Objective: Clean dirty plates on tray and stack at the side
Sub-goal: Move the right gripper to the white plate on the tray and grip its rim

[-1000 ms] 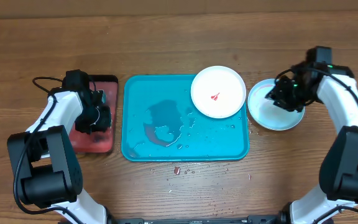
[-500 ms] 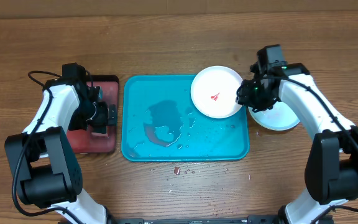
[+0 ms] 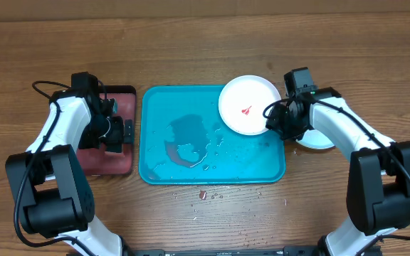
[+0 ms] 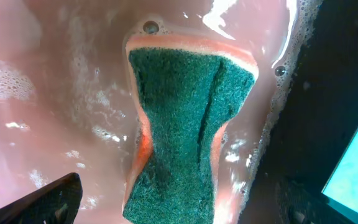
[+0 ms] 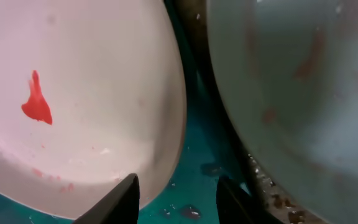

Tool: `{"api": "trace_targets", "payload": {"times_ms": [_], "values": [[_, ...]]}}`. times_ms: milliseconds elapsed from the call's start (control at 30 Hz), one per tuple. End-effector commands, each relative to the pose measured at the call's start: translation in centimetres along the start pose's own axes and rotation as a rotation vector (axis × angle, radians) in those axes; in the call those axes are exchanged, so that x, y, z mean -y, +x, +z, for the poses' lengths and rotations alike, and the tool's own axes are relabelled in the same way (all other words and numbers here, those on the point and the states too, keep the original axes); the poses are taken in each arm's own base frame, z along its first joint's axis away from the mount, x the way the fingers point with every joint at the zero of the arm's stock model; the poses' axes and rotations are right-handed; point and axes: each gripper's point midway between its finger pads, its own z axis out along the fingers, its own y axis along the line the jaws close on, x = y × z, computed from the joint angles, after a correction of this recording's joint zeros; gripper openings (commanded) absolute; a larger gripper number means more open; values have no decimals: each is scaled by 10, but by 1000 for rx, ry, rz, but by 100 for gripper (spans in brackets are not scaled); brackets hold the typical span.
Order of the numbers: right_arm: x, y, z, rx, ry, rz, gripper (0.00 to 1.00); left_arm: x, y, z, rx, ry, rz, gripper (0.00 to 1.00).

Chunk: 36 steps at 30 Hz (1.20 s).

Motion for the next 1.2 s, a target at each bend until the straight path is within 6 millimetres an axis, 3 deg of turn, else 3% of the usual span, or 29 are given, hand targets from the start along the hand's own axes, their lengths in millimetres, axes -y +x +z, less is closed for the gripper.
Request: {"api": "trace_targets", "payload": {"times_ms": [0,133,367,633,667,833,1100,1167], "values": [[-8,-2,-3,32,-45,11,41,2,1,3,-9,5,-15,100],[-5,2,2,24,-46,39,26,2,1,3,-10,5,-15,100],[-2,18,14,5,-32,69,19,2,1,3,-9,5,-15,100],[-56,21,11,56,-151,-116,11,2,0,3,-7,5,-14,100],[-72,26,10,69,-179,-162,8,2,0,3,-5,5,-14,100],[-110,46,10,94,-244,-267,4,2,-1,3,0,9,-35,100],[-124,60,13,144,-216,-379,4,6,-5,2,13,31,-150,100],[-124,58,13,153,-212,-381,4,11,-7,2,21,64,-151,84]]}}
